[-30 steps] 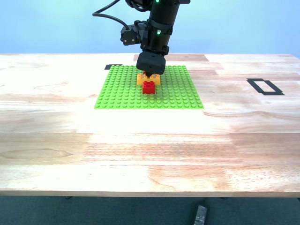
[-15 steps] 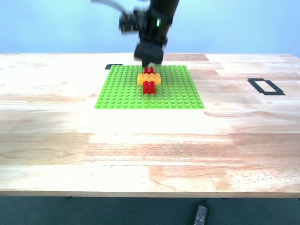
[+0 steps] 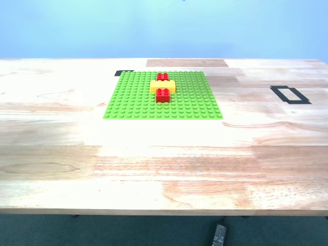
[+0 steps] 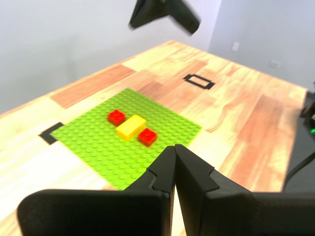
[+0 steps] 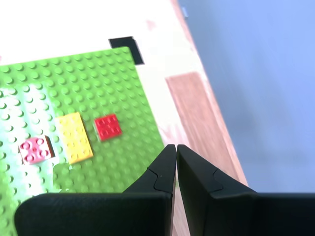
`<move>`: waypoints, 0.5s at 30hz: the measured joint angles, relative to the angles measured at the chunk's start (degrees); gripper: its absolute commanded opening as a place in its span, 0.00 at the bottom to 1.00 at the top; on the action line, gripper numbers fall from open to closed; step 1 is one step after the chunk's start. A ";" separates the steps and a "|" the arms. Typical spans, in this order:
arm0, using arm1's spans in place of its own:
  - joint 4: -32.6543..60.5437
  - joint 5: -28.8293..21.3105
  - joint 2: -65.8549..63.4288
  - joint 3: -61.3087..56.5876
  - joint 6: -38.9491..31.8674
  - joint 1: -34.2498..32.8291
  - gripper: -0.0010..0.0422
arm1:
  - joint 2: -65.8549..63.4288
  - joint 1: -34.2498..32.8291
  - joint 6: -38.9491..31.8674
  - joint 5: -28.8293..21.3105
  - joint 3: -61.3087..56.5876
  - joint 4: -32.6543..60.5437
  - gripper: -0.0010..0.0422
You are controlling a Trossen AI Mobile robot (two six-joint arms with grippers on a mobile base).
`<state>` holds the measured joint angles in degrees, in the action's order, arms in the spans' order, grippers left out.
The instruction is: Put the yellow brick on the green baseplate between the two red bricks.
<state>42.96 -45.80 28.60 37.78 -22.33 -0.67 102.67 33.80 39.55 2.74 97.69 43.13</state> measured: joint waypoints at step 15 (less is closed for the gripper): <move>-15.54 18.49 -0.55 -0.02 7.23 0.00 0.02 | -35.85 -10.69 -15.17 -0.33 -32.09 -21.29 0.03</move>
<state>27.42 -27.31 28.05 37.76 -15.09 -0.67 66.83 23.11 24.38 2.42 65.60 21.85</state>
